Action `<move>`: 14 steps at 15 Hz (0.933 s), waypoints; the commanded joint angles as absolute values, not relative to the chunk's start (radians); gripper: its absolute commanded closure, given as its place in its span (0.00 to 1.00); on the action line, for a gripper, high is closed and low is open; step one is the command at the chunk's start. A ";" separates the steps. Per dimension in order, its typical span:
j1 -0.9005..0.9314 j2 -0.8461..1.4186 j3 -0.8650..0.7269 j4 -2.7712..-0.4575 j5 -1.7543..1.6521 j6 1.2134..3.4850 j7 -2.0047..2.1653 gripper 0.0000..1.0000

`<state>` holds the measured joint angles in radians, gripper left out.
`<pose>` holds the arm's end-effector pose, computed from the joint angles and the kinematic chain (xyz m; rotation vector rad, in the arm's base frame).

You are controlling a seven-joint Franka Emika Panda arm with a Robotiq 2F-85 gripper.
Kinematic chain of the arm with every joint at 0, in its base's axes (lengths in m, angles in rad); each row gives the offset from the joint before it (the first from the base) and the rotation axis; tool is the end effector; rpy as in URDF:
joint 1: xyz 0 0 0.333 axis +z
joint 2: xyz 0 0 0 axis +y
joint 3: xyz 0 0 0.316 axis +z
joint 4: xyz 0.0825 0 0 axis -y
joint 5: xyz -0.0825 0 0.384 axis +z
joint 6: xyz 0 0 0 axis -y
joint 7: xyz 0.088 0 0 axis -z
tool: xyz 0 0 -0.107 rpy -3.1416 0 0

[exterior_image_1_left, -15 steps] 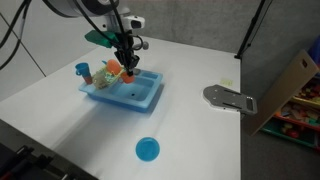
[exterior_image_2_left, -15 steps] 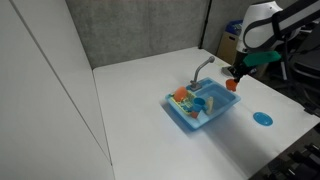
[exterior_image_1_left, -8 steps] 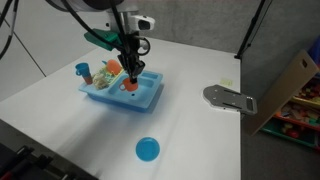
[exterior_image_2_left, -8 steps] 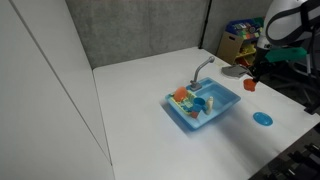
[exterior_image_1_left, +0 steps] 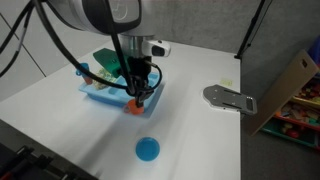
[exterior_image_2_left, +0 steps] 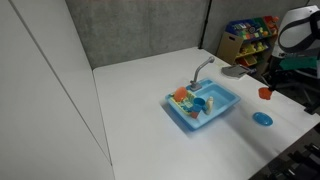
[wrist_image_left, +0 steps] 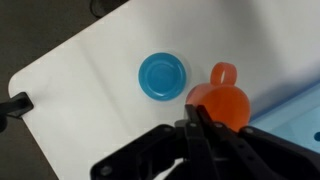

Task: Put the orange mug on the blue plate

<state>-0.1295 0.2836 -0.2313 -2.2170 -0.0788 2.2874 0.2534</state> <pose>0.4924 -0.1894 0.2358 2.9021 -0.8250 -0.3233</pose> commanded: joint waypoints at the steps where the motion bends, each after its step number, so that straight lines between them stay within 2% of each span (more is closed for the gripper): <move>1: -0.164 0.299 -0.245 -2.240 -0.094 2.296 0.215 0.98; 14: -0.254 0.436 -0.224 -2.260 0.002 2.504 0.033 0.98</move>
<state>-0.2222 0.4250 -0.2469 -2.2594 -0.0351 2.4760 0.0889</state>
